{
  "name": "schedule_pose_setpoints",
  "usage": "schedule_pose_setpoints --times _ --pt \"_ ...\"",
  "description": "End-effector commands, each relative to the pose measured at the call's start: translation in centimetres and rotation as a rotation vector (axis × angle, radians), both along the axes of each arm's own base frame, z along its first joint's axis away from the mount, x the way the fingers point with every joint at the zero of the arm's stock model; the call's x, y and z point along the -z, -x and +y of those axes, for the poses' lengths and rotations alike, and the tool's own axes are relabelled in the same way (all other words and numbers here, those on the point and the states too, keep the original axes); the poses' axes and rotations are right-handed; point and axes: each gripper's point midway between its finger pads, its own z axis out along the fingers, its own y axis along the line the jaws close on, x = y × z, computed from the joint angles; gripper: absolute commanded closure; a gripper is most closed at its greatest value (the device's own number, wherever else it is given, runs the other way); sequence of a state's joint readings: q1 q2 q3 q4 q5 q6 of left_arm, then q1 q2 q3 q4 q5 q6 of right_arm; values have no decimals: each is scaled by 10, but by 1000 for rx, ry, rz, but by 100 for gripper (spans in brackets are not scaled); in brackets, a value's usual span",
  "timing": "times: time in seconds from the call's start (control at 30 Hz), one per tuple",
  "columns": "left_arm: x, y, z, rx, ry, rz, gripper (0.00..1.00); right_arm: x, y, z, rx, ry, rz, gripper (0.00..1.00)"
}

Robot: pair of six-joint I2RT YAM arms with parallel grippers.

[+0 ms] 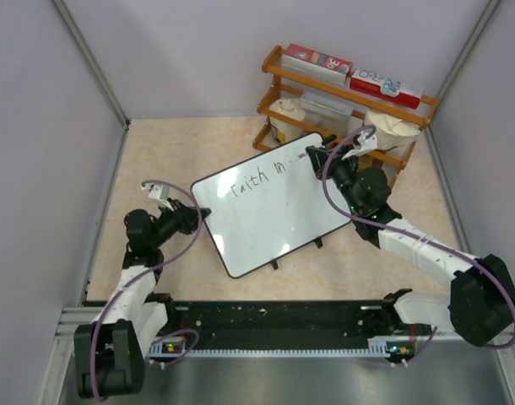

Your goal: Write a sentence on the whiteboard

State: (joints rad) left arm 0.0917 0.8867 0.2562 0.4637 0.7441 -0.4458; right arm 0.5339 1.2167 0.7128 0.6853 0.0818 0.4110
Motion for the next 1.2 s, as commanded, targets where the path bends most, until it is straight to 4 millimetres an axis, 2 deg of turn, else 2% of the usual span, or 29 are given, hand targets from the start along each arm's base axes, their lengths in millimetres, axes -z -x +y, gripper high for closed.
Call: schedule_pose_setpoints --times 0.0,0.27,0.43,0.5,0.53,0.6,0.77,0.87,1.03,1.13,1.17 --pt "6 -7 9 -34 -73 -55 100 -6 3 -3 -8 18 -26 100" --pt "7 -7 9 -36 -73 -51 100 2 26 -5 -40 45 -18 100" --pt "8 -7 9 -36 -73 -49 100 11 49 9 -50 135 -13 100" --pt "9 -7 9 -40 -73 -48 100 8 65 16 -79 147 -34 100" --pt "9 -7 9 -40 -73 -48 100 14 67 15 -72 165 -21 100" --pt "9 -7 10 -43 -73 -46 100 11 76 16 -78 170 -30 100" --pt "12 -8 10 -46 -74 -39 100 20 94 22 -127 166 -7 100" --pt "11 -8 9 -40 -73 -42 100 24 101 33 -169 167 4 100" --pt "11 -8 9 -40 -70 -41 100 33 103 57 -230 173 28 100" --pt "12 -8 9 -39 -69 -39 100 29 106 71 -266 150 18 100" --pt "12 -8 9 -36 -69 -40 100 34 105 76 -274 154 30 100"
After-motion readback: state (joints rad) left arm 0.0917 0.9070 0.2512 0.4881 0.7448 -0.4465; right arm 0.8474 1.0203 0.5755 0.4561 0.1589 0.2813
